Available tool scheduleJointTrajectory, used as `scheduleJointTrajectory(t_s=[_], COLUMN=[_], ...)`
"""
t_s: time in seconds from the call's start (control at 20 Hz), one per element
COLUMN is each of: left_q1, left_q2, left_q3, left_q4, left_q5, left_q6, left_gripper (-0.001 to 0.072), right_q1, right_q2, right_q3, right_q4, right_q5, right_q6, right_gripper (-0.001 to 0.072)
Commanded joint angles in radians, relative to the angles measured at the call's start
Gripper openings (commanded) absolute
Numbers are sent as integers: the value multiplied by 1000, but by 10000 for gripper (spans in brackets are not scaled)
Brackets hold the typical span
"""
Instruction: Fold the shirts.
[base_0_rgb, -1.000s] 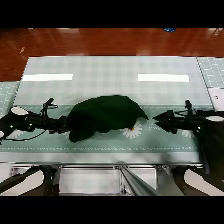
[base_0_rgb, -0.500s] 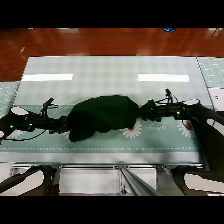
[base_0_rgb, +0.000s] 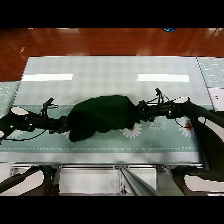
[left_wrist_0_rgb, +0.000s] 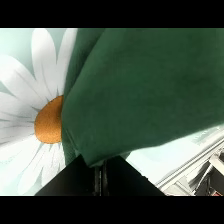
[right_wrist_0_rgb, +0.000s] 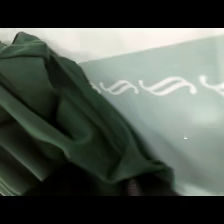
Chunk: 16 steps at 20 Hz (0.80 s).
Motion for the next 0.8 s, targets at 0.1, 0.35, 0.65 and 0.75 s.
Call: scheduleJointTrajectory(t_s=[0.1, 0.35, 0.65, 0.75], left_q1=[0, 0, 0, 0], left_q2=[2, 45, 164, 201], left_q3=[13, 204, 633, 794], left_q4=[0, -18, -248, -248], left_q5=[6, -56, -67, -63], left_q6=[0, -11, -43, -65], left_gripper=[19, 19, 19, 19], right_q1=[2, -29, -130, -137], right_q2=[-1, 95, 289, 363], right_q3=[39, 260, 701, 841], right_q4=[-7, -247, -444, -491], right_q5=[66, 137, 262, 290], right_q6=[-61, 84, 211, 222], right_gripper=[25, 25, 25, 25])
